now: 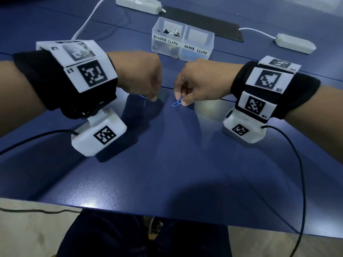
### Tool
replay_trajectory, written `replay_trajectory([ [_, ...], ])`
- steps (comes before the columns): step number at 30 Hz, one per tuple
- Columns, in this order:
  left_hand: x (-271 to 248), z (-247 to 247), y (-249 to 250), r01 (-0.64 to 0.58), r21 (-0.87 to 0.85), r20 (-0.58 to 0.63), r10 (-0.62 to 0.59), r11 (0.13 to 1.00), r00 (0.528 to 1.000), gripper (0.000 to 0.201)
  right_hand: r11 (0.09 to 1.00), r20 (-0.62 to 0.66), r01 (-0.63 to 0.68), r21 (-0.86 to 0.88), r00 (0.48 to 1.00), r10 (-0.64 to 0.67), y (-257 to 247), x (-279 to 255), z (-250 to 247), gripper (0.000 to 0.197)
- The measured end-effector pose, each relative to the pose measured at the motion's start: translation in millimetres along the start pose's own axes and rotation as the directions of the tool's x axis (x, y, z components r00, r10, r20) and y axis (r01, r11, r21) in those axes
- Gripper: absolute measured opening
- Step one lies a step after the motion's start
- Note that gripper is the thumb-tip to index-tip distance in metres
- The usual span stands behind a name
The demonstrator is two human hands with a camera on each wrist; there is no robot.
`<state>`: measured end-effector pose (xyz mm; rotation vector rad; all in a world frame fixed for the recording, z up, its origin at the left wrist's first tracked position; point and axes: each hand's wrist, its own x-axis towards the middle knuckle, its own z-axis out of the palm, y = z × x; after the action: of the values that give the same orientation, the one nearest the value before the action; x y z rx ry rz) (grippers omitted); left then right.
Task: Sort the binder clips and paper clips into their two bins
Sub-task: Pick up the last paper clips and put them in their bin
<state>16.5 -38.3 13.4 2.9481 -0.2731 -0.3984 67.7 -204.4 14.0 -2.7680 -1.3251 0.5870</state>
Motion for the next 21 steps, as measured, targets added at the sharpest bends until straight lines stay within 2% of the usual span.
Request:
replay_trajectory([
  [2, -3.9, -8.0, -8.1, -0.029, 0.003, -0.057, 0.029, 1.000, 0.998, 0.004, 1.000, 0.017, -0.005, 0.001, 1.000, 0.005, 0.3, 0.0, -0.6, 0.007],
  [6, -10.9, -16.4, -16.6, -0.079, 0.009, 0.019, 0.079, 0.997, 0.997, 0.005, 1.000, 0.013, 0.005, 0.018, 1.000, -0.005, -1.0, -1.1, -2.0, 0.004],
  [8, -10.5, -13.0, -16.0, -0.090, 0.048, 0.017, 0.089, 0.995, 0.996, 0.007, 0.999, -0.008, 0.018, 0.030, 1.000, -0.018, -2.0, -1.2, -1.5, 0.006],
  [13, -6.5, -6.6, -14.2, -0.075, 0.057, -0.070, 0.079, 0.996, 0.994, 0.011, 0.996, -0.057, 0.039, 0.083, 0.998, -0.034, 0.3, -1.9, 0.4, 0.030],
  [18, -3.4, -6.8, -17.9, 0.016, -0.051, -0.078, -0.020, 0.999, 0.997, 0.013, 0.997, -0.132, 0.048, 0.061, 0.990, -0.040, -0.4, -2.2, 4.8, 0.013],
  [21, -1.0, -5.9, -19.9, 0.065, -0.095, -0.078, -0.072, 0.993, 0.994, 0.013, 0.999, -0.117, 0.016, 0.029, 0.993, -0.012, -2.8, -0.6, 3.3, 0.006],
])
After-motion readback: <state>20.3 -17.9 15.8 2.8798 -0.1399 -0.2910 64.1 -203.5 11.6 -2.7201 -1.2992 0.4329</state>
